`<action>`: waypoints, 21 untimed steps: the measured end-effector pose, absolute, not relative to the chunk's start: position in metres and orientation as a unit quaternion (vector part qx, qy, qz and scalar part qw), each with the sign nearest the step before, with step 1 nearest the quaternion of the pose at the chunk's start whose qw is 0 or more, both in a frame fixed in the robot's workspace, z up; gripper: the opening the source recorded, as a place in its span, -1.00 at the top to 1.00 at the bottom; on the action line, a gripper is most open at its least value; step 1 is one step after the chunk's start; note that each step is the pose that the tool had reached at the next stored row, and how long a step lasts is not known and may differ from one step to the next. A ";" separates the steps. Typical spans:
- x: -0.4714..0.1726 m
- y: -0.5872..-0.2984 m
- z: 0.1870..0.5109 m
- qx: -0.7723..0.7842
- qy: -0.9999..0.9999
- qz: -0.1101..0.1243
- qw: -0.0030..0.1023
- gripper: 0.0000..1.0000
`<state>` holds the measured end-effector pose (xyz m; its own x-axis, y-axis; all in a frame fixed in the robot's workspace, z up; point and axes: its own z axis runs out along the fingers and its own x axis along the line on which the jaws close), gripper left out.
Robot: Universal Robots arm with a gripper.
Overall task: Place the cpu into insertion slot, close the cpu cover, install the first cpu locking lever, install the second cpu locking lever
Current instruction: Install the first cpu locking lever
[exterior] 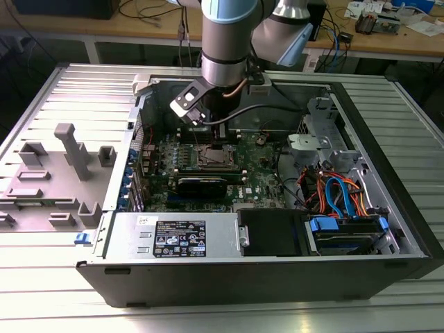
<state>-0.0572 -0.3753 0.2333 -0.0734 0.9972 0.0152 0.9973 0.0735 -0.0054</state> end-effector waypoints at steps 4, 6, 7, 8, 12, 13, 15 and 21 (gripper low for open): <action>-0.057 -0.375 0.241 -0.681 -0.733 -0.003 0.007 0.79; -0.057 -0.375 0.245 -0.681 -0.733 -0.003 0.008 0.79; -0.057 -0.375 0.246 -0.681 -0.733 -0.003 0.008 0.79; -0.057 -0.375 0.247 -0.681 -0.733 -0.003 0.008 0.79; -0.057 -0.375 0.254 -0.681 -0.733 -0.003 0.008 0.79; -0.057 -0.375 0.257 -0.681 -0.733 -0.003 0.008 0.79; -0.057 -0.375 0.260 -0.681 -0.733 -0.003 0.008 0.79; -0.057 -0.375 0.260 -0.681 -0.733 -0.002 0.007 0.79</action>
<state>-0.0573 -0.3754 0.2603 -0.0733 0.9972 0.0135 0.9973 0.0734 -0.0068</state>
